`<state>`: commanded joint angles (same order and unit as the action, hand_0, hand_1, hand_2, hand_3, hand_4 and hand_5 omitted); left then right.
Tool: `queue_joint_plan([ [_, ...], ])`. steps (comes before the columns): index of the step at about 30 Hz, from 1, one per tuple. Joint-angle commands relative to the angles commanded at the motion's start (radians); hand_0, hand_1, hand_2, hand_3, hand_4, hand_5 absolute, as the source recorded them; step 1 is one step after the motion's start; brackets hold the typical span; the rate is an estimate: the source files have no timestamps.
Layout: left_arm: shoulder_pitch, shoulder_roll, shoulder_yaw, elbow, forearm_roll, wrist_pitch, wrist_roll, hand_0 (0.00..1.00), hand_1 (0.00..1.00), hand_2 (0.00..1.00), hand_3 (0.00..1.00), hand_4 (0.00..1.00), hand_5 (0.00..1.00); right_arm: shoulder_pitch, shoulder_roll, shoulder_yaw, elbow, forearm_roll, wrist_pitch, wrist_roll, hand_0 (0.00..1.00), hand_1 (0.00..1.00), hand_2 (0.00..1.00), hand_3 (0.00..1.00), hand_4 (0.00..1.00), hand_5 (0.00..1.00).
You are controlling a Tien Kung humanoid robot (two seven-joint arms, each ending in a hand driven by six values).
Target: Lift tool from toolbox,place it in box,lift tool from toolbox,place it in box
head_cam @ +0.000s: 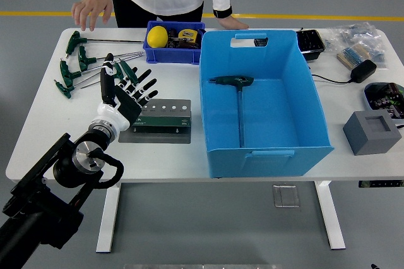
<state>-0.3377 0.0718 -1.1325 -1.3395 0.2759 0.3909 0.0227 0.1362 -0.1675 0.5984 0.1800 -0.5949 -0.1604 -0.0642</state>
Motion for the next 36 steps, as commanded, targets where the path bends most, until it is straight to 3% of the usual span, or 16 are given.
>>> queue_joint_plan([
  [4,0.0,0.003,-0.005,-0.048,-0.01,0.012,-0.009,0.304,0.518,0.721,0.838,0.998,0.998,0.0,-0.001,0.0,0.0,0.0,0.001,0.001,0.596,0.53,0.631,0.693,0.903,0.964],
  [6,0.0,0.006,-0.007,-0.069,-0.018,0.024,-0.018,0.298,0.513,0.685,0.779,0.998,0.998,0.0,0.0,0.002,0.0,-0.001,0.001,0.001,0.596,0.53,0.63,0.692,0.902,0.963],
  [15,0.003,0.042,-0.034,-0.197,-0.04,0.052,-0.033,0.292,0.505,0.65,0.747,0.998,0.998,-0.005,-0.001,-0.006,0.0,0.014,0.001,0.006,0.597,0.531,0.631,0.692,0.902,0.963],
  [17,0.001,0.045,-0.037,-0.215,-0.044,0.064,-0.041,0.292,0.505,0.65,0.747,0.998,0.998,-0.005,-0.001,-0.006,0.0,0.014,0.001,0.006,0.597,0.531,0.631,0.692,0.902,0.963],
  [18,0.001,0.045,-0.038,-0.221,-0.044,0.07,-0.044,0.272,0.477,0.589,0.664,0.998,0.938,-0.005,-0.001,-0.006,0.0,0.014,0.001,0.006,0.597,0.529,0.631,0.692,0.903,0.964],
  [23,-0.001,0.043,-0.038,-0.24,-0.026,0.094,-0.056,0.272,0.477,0.589,0.664,0.998,0.938,-0.004,0.0,-0.005,0.0,0.015,0.0,0.006,0.597,0.529,0.631,0.692,0.903,0.964],
  [24,-0.001,0.042,-0.038,-0.24,-0.017,0.095,-0.054,0.254,0.406,0.528,0.586,0.998,0.728,-0.004,0.0,-0.005,0.0,0.015,0.0,0.006,0.597,0.53,0.631,0.692,0.903,0.963],
  [29,-0.005,0.041,-0.04,-0.236,0.075,0.095,-0.031,0.254,0.406,0.528,0.586,0.998,0.728,-0.004,0.0,-0.003,0.0,0.013,0.0,0.005,0.597,0.53,0.631,0.692,0.903,0.963],
  [30,-0.005,0.041,-0.04,-0.236,0.084,0.094,-0.028,0.245,0.292,0.35,0.465,0.998,0.542,-0.004,0.0,-0.004,0.0,0.014,0.0,0.005,0.597,0.529,0.631,0.693,0.904,0.963],
  [35,-0.007,0.039,-0.04,-0.231,0.107,0.089,-0.021,0.245,0.292,0.35,0.465,0.998,0.542,-0.003,0.0,-0.003,0.0,0.012,0.0,0.004,0.597,0.529,0.631,0.693,0.904,0.963],
  [36,-0.007,0.038,-0.041,-0.229,0.112,0.09,-0.022,0.243,0.21,0.269,0.444,0.998,0.429,-0.003,0.0,-0.004,0.0,0.013,0.0,0.005,0.597,0.53,0.631,0.693,0.904,0.963],
])
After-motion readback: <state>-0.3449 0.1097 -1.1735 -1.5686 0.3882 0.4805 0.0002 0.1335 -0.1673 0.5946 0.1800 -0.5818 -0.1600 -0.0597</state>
